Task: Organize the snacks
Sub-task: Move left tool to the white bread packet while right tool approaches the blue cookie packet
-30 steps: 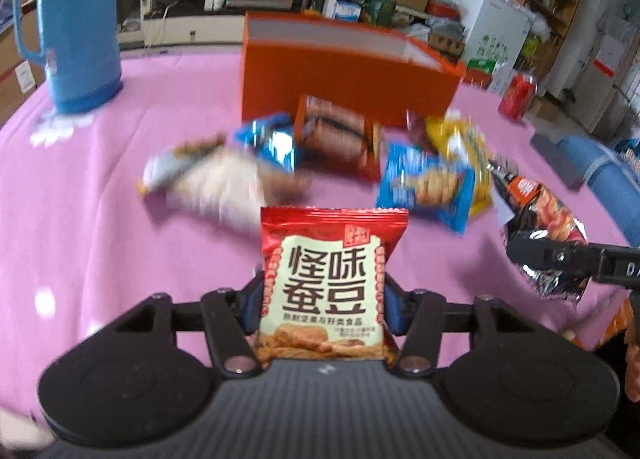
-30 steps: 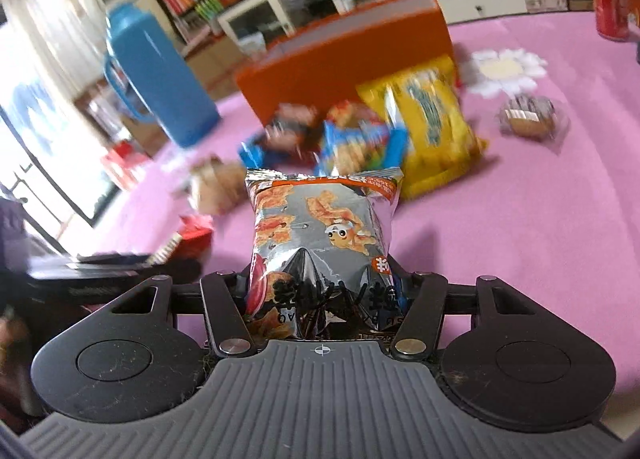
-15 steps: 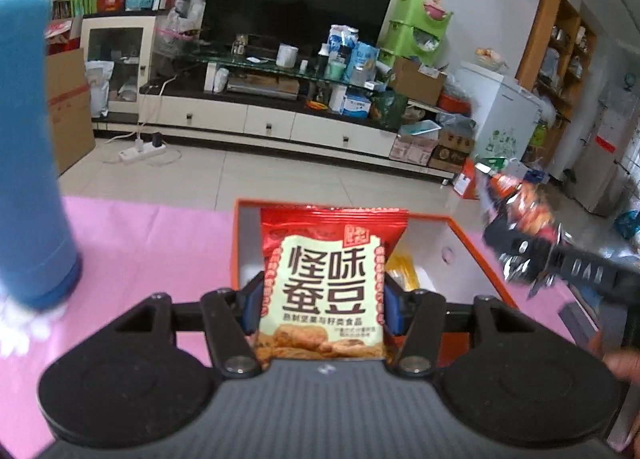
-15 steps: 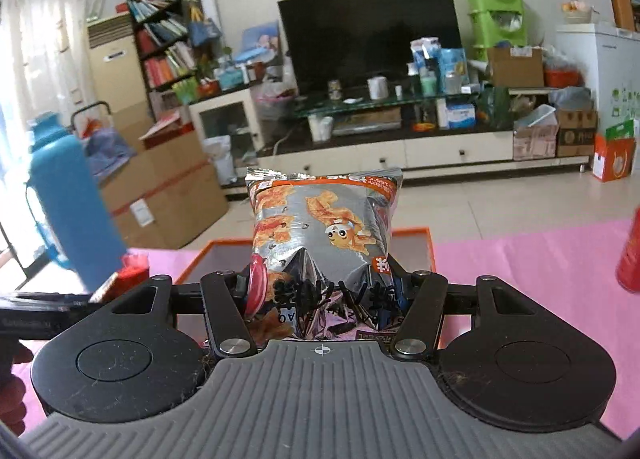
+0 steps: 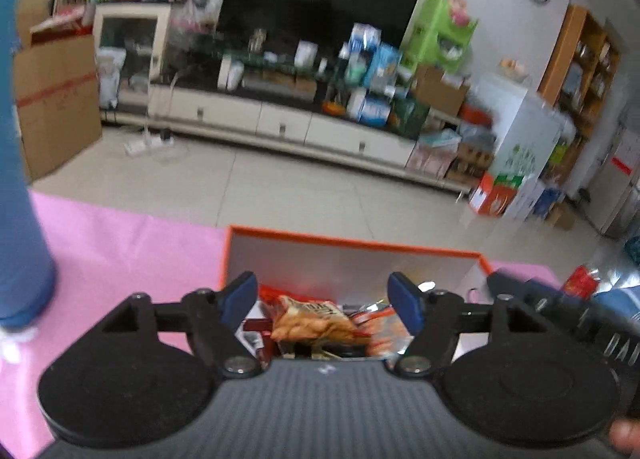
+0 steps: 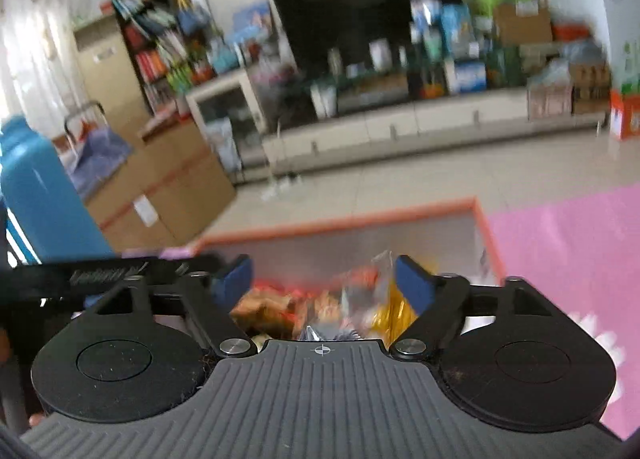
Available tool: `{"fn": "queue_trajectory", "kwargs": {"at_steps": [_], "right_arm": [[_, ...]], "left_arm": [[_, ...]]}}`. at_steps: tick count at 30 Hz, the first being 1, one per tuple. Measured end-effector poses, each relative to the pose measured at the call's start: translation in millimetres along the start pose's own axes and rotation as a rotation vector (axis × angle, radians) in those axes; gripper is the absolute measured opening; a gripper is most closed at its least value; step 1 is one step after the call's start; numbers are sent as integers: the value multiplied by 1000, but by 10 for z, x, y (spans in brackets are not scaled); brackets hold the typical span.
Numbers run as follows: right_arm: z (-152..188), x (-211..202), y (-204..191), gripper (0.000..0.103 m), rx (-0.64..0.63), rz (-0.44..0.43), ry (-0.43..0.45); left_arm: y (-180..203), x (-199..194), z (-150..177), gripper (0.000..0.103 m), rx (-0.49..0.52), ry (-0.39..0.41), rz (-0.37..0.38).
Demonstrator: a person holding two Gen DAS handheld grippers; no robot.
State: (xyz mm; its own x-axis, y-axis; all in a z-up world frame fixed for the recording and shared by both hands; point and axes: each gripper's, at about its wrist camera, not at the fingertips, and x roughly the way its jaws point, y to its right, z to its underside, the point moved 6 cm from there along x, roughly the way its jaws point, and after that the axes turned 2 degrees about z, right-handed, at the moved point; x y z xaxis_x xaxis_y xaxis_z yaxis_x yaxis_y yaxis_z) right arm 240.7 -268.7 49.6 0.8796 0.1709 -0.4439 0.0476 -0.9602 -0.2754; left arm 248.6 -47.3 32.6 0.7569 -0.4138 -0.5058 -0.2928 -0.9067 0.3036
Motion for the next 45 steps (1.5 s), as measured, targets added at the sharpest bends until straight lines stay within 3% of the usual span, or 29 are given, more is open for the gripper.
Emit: {"fn": "queue_trajectory", "kwargs": {"at_steps": [3, 6, 11, 14, 17, 19, 23, 26, 29, 34, 45], "right_arm": [[-110, -426, -44, 87, -5, -8, 73], [35, -787, -45, 89, 16, -47, 64], [907, -1263, 207, 90, 2, 52, -63], [1371, -1518, 467, 89, 111, 68, -162], [1648, -1789, 651, 89, 153, 97, -180], [1740, -1894, 788, 89, 162, 133, -183], [1801, -1924, 988, 89, 242, 136, -181], [1777, -1870, 974, 89, 261, 98, -183], [1749, -1792, 868, 89, 224, 83, -201], [1716, -1747, 801, 90, 188, 92, -211], [1747, -1787, 906, 90, 265, 81, -216]], "left_arm": [[-20, -506, 85, 75, 13, 36, 9], [-109, -932, 371, 78, 38, 42, -29], [-325, -1324, 1122, 80, 11, -30, -96], [-412, -1518, 1611, 81, -9, -63, -148], [-422, -1619, 1963, 81, -28, -101, -163], [-370, -1587, 2001, 81, 15, -121, -154], [-397, -1381, 1737, 81, 111, -90, -216], [-384, -1045, 1604, 80, 133, -155, -150], [-387, -811, 1600, 77, 195, -192, -165], [-222, -910, 1782, 76, 233, -252, -108], [43, -1256, 2187, 76, 274, -268, -64]]}}
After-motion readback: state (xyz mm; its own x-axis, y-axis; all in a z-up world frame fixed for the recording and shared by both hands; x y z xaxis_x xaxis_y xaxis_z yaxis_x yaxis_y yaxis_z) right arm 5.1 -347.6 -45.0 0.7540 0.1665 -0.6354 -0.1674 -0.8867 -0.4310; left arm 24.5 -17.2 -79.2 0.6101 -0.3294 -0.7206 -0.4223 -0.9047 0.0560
